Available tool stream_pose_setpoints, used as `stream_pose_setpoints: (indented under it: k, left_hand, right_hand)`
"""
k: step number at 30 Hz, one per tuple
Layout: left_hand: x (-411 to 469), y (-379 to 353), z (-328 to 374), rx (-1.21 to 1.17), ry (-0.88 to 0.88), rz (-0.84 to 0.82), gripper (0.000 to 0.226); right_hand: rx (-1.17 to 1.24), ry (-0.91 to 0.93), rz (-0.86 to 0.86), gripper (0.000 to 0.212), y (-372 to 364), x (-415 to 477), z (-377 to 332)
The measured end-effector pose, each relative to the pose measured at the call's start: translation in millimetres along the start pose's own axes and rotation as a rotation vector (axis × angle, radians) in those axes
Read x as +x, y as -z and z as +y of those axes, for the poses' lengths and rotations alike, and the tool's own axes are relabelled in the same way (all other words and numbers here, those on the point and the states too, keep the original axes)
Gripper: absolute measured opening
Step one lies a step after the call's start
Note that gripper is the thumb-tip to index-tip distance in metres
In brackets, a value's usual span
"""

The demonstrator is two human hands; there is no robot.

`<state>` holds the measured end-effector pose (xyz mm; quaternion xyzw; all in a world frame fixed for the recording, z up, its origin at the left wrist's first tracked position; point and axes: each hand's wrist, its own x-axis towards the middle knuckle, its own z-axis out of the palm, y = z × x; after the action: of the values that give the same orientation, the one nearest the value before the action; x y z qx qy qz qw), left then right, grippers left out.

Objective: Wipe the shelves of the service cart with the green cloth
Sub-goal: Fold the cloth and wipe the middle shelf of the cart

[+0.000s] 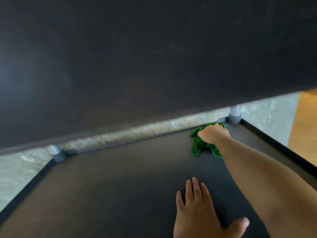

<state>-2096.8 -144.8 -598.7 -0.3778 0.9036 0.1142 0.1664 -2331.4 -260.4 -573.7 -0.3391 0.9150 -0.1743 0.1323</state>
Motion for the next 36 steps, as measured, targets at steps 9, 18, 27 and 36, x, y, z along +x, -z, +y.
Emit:
stream_pose_setpoints:
  k: [9, 18, 27, 36]
  left_hand:
    - [-1.6, -4.5, -4.3, -0.012, -0.013, 0.062, 0.123]
    - [-12.8, -8.5, -1.3, 0.005, -0.041, 0.119, 0.106]
    - [-16.4, -11.3, 0.5, -0.039, -0.102, 0.187, 0.08]
    - [-10.2, 7.2, 24.7, 0.048, -0.005, 0.129, 0.094]
  right_hand:
    - [-0.115, 0.123, -0.085, 0.048, 0.7, 1.1, 12.4]
    - [-0.177, 0.23, -0.179, 0.057, 17.9, -108.0, 50.3]
    - [-0.306, 0.293, -0.307, 0.067, 43.3, -253.7, 128.9]
    - [-0.418, -0.006, -0.139, 0.047, 46.8, -321.2, 155.3]
